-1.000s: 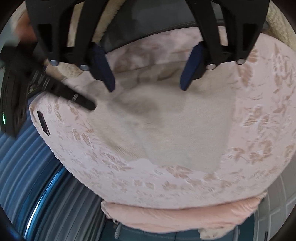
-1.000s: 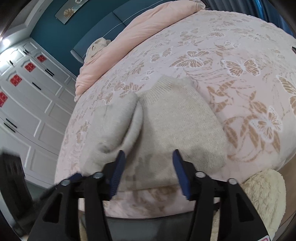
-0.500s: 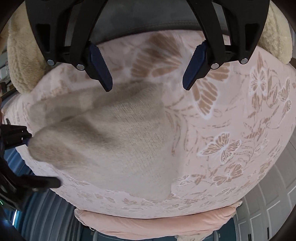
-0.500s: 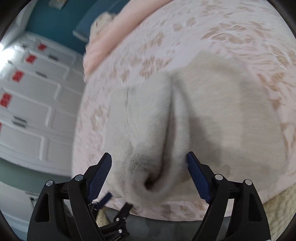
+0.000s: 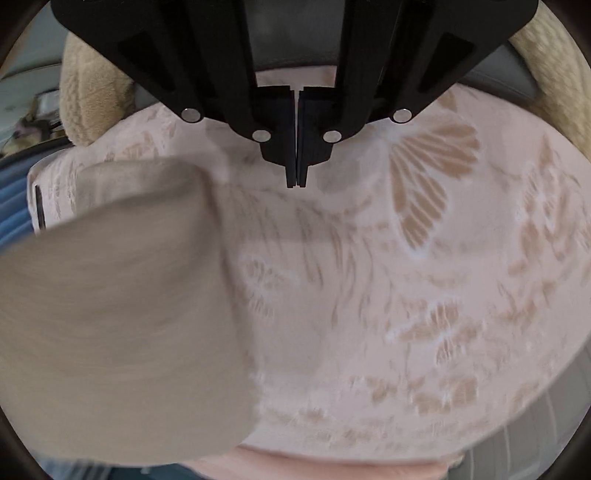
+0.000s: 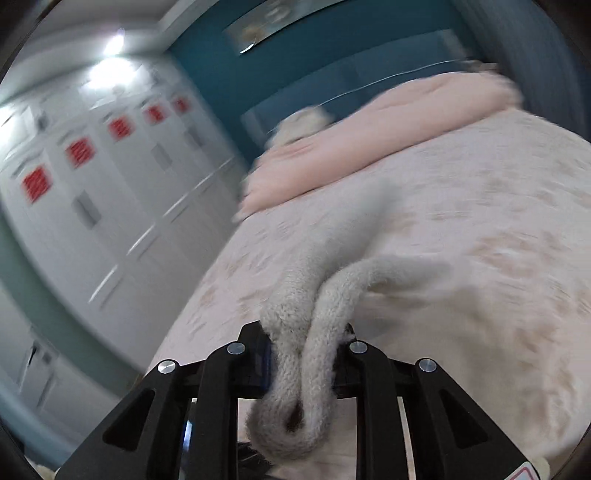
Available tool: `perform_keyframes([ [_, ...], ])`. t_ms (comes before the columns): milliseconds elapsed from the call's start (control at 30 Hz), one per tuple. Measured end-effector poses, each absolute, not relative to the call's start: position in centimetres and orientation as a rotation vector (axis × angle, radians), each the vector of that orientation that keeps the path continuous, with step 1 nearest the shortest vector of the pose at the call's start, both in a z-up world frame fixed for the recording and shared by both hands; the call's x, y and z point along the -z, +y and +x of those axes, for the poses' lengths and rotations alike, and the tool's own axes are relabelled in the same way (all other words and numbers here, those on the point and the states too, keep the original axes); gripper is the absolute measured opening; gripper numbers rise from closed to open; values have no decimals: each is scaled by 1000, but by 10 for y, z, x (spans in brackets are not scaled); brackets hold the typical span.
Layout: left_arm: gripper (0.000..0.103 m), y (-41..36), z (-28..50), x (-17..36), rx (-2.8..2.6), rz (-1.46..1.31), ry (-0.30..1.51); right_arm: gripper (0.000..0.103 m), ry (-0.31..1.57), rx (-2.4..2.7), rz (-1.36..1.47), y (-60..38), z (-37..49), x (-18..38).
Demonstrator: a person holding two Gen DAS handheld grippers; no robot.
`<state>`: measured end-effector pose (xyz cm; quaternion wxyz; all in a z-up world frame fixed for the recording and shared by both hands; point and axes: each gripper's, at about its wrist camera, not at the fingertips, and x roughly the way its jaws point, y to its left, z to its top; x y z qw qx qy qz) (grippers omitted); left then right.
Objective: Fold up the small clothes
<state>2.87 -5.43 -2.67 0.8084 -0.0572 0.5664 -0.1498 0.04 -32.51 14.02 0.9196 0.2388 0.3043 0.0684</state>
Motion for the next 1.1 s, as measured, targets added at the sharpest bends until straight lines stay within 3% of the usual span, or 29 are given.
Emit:
perform_keyframes([
  [33,0,-55,30,32,319,-128,1228,19,653,-81,477,-337,-2,-125],
  [133,0,-58,23,37,329,-114,1240,19,964,137,540,-396,-4,-11],
  [200,0,-64,16,29,367,-104,1210,19,1015,165,652,-414,-23,32],
  [300,1,-74,3,10,436,-84,1144,20,938,120,835,-423,-37,38],
  [367,8,-86,-3,4,471,-43,1119,21,941,113,844,-424,-33,33],
  [433,25,-102,-5,6,476,37,1096,21,924,84,875,-423,-28,24],
  [500,29,-116,-2,9,467,89,1082,22,906,31,894,-417,-18,4],
  [600,28,-128,7,11,484,91,1077,22,866,-29,851,-403,-11,-30],
  [700,10,-129,14,9,469,78,1072,22,791,-84,840,-403,-15,-53],
  [900,9,-104,31,31,397,-15,1157,21,1032,89,795,-420,-22,44],
  [1100,11,-112,27,30,389,53,1148,30,1008,128,756,-420,-31,27],
])
